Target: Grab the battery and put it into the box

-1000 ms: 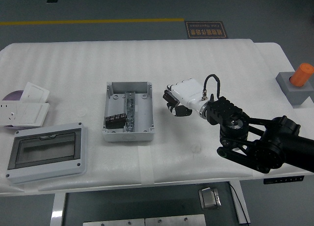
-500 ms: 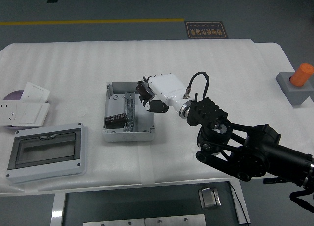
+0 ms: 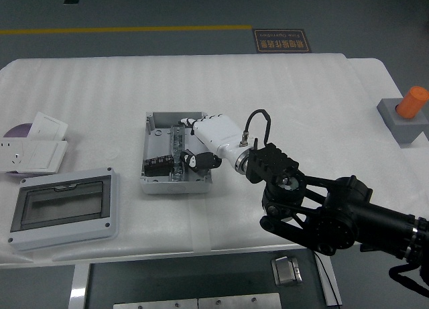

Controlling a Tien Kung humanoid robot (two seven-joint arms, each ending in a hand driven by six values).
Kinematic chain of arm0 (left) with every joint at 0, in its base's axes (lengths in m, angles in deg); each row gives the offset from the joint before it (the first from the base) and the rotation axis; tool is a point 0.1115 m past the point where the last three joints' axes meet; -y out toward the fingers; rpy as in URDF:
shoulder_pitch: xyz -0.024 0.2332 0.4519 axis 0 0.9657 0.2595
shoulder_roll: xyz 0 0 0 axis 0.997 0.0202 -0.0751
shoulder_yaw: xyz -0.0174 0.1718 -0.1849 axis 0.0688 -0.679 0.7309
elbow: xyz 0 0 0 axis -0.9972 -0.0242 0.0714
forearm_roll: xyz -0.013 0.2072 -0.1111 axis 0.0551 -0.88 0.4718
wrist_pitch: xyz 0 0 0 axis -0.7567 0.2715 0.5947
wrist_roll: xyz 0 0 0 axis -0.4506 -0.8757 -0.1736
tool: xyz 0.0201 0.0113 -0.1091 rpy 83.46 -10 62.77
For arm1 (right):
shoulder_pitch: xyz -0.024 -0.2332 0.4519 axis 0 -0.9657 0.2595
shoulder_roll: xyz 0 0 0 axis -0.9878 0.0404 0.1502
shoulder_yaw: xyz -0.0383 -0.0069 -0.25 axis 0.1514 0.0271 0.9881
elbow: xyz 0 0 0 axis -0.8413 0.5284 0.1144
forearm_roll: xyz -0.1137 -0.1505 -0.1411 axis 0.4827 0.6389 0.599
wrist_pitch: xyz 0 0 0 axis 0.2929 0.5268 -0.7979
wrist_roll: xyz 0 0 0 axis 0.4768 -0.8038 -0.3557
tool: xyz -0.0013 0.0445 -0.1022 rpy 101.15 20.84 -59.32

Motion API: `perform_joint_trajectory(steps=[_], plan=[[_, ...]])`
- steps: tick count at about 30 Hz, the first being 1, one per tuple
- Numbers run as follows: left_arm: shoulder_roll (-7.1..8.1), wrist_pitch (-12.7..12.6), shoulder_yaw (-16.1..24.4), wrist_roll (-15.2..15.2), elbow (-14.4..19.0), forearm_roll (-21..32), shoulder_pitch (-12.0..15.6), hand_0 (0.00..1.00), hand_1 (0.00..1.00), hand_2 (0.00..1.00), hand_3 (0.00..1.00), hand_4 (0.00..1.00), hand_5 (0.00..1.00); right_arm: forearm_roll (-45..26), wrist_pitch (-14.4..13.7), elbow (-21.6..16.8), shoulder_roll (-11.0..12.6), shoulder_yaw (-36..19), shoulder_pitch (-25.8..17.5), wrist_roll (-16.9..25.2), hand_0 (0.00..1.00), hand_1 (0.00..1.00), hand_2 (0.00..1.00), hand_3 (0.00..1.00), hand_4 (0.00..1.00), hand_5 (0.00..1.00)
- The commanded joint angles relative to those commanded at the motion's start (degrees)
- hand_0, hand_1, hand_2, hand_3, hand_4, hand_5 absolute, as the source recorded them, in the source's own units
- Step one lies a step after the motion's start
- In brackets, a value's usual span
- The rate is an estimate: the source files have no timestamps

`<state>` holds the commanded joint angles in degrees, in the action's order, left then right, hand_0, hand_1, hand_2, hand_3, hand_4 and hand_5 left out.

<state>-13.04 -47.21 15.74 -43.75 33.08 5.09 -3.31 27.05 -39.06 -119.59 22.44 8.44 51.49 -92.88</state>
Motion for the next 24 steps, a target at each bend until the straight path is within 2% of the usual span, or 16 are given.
perform_joint_trajectory(steps=[6, 10, 15, 20, 21, 24], plan=[[0.03, 0.07, -0.07, -0.11, 0.02, 0.0, -0.04, 0.629, 0.65, 0.529, 0.58, 0.517, 0.375, 0.06, -0.3, 0.04, 0.28, -0.58, -0.22, 0.15, 0.983, 0.965, 0.998, 0.998, 0.887, 0.685], [-0.02, 0.15, -0.02, -0.16, 0.05, -0.07, -0.05, 0.628, 0.651, 0.53, 0.579, 0.517, 0.376, 0.34, -1.28, -0.01, 1.92, -3.92, -0.6, 0.44, 0.983, 0.96, 0.998, 0.998, 0.895, 0.692], [-0.01, 0.27, -0.02, -0.26, 0.06, 0.02, 0.11, 0.628, 0.65, 0.53, 0.579, 0.511, 0.376, -0.15, -1.79, 1.21, 6.55, -9.95, -1.26, 0.47, 0.979, 0.954, 0.992, 0.998, 0.905, 0.703], [0.19, 0.67, -2.02, -0.76, -0.27, 1.22, 0.35, 0.628, 0.65, 0.53, 0.579, 0.511, 0.376, -1.84, -1.77, 1.78, 12.13, -15.34, -2.48, 0.51, 0.979, 0.954, 0.992, 0.998, 0.905, 0.703], [0.25, 0.72, -2.21, -0.83, -0.33, 1.36, 0.41, 0.627, 0.652, 0.53, 0.578, 0.506, 0.393, -2.07, -1.82, 1.8, 13.13, -16.15, -2.86, 0.6, 0.958, 0.911, 0.934, 0.991, 0.885, 0.697], [0.4, 0.85, -2.6, -1.03, -0.46, 1.82, 0.66, 0.627, 0.652, 0.53, 0.578, 0.506, 0.393, -2.73, -2.28, 1.98, 16.33, -19.43, -4.87, 1.15, 0.958, 0.911, 0.934, 0.991, 0.885, 0.697]])
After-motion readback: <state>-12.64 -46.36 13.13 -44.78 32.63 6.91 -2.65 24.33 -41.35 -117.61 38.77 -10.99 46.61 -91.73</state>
